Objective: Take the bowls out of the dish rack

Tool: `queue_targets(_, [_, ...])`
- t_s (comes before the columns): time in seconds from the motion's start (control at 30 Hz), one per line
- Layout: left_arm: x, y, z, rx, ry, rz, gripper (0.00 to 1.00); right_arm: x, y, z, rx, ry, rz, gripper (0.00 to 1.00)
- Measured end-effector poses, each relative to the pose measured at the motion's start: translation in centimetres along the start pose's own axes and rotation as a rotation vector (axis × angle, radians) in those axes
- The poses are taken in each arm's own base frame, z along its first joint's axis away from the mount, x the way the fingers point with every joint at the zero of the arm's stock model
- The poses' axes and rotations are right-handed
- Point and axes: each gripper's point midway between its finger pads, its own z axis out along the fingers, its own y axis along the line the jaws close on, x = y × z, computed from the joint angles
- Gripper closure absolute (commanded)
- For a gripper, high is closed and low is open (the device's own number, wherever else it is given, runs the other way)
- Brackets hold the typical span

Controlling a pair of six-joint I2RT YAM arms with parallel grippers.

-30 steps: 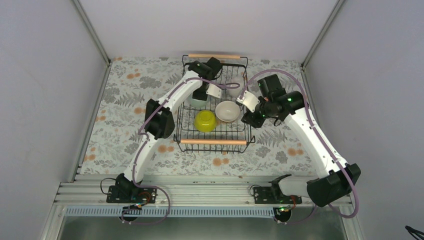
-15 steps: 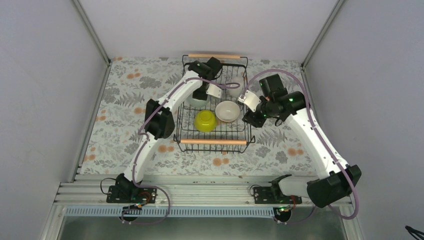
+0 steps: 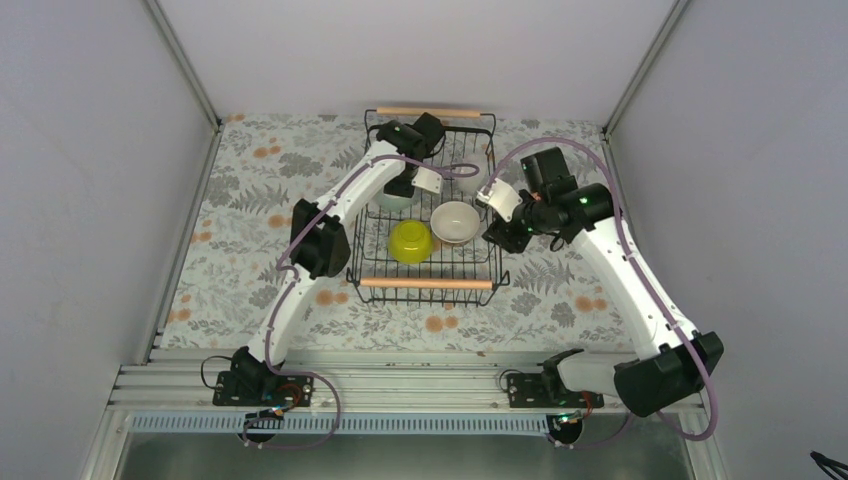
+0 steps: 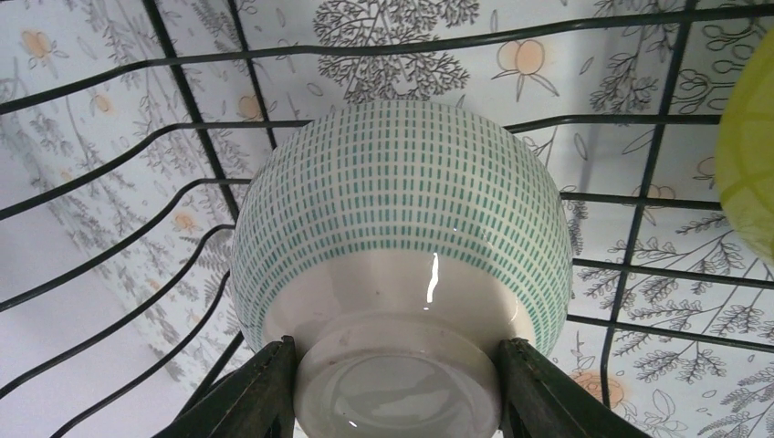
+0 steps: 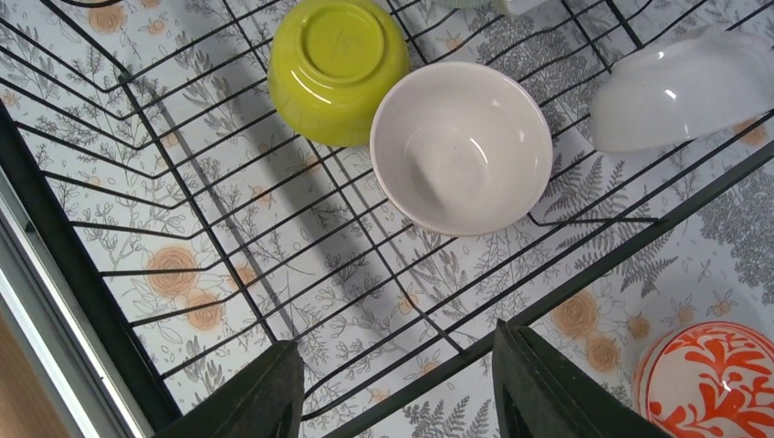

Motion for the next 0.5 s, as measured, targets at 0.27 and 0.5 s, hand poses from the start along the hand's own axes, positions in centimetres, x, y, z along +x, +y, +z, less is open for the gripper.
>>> queue_targets(0.27, [0.2,0.4,-0.1,-0.021,0.013,-0.031,0.62,-1.6,0.0,-1.1,0.004,-0.099,0.000,0.37])
queue_targets(0.5, [0.0,1.1,-0.4,-0.045,-0.004,-0.078,0.62,-2.5,-1.4,-2.1,-0.003,-0.184,0.069,0.33])
